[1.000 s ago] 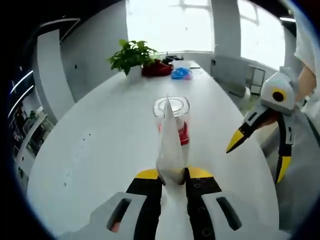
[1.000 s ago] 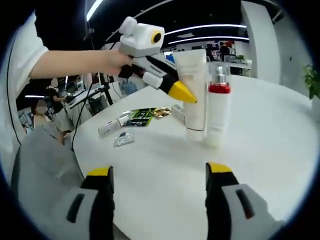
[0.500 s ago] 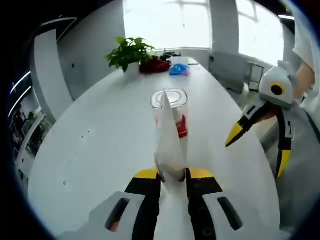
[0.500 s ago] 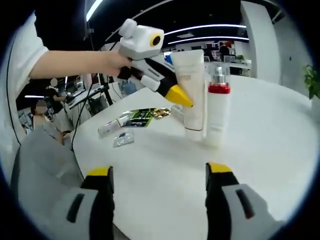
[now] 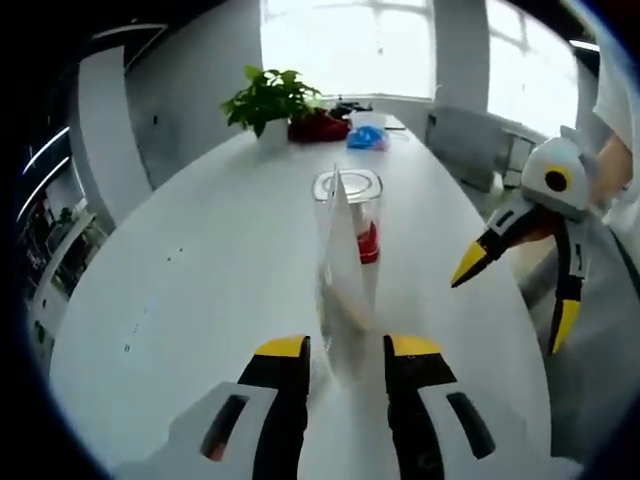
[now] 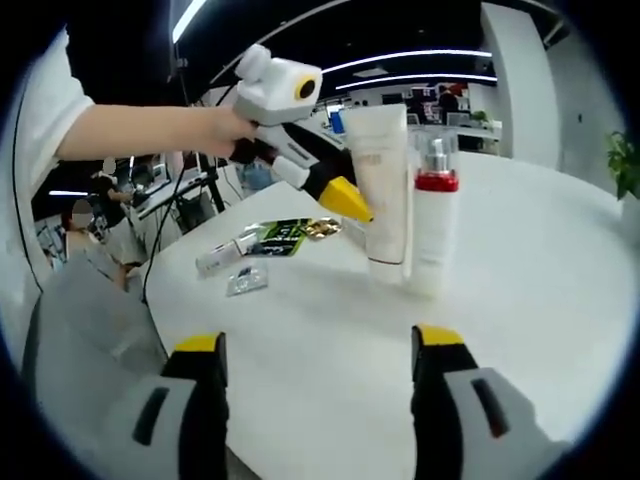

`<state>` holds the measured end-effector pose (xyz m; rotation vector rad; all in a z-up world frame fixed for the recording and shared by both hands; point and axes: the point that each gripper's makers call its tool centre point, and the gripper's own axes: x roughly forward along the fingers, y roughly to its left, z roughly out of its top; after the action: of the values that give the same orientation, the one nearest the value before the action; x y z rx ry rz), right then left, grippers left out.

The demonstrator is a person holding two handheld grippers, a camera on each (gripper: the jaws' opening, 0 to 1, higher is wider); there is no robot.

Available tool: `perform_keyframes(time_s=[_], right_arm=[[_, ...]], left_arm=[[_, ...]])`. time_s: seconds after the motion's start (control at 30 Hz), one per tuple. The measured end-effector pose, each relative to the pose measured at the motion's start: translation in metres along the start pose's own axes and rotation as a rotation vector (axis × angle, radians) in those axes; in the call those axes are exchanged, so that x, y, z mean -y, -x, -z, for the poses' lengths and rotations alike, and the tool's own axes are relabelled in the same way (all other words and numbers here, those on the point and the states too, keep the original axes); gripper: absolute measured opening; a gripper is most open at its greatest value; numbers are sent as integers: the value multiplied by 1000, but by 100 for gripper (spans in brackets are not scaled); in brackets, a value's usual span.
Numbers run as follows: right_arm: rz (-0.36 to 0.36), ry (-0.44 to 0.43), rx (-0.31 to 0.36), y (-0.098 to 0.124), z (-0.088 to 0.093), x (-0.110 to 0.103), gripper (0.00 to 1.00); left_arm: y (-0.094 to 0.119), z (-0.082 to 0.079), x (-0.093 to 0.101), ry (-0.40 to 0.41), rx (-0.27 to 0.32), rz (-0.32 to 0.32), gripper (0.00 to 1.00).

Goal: Arrange the skincare products in the storage area until every visible bottle or jar stands upright without overlapping.

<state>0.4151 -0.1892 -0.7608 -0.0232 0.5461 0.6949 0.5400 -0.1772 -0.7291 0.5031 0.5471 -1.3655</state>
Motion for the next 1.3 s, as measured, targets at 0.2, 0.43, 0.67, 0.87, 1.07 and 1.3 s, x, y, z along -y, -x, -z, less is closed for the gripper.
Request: perform_keyframes(time_s=[0.2, 0.43, 0.67, 0.87, 1.07, 1.3], right_arm=[[9, 8, 10, 5, -6, 1, 76], [20, 13, 29, 10, -15, 2, 77], [26, 18, 39, 14, -21, -1, 78], [37, 18, 49, 20, -25, -2, 80], [39, 8, 55, 28, -26, -8, 79], [43, -5, 56, 34, -25, -13, 82]], left_arm=[[11, 6, 4, 43, 2, -38, 40], [29, 19, 15, 125, 16, -82, 49], [46, 33, 29, 195, 31, -127, 57], [60, 40, 42, 260, 50, -184, 69], [74, 46, 57, 337, 88, -246, 77], [90, 56, 76, 403, 114, -285, 82]])
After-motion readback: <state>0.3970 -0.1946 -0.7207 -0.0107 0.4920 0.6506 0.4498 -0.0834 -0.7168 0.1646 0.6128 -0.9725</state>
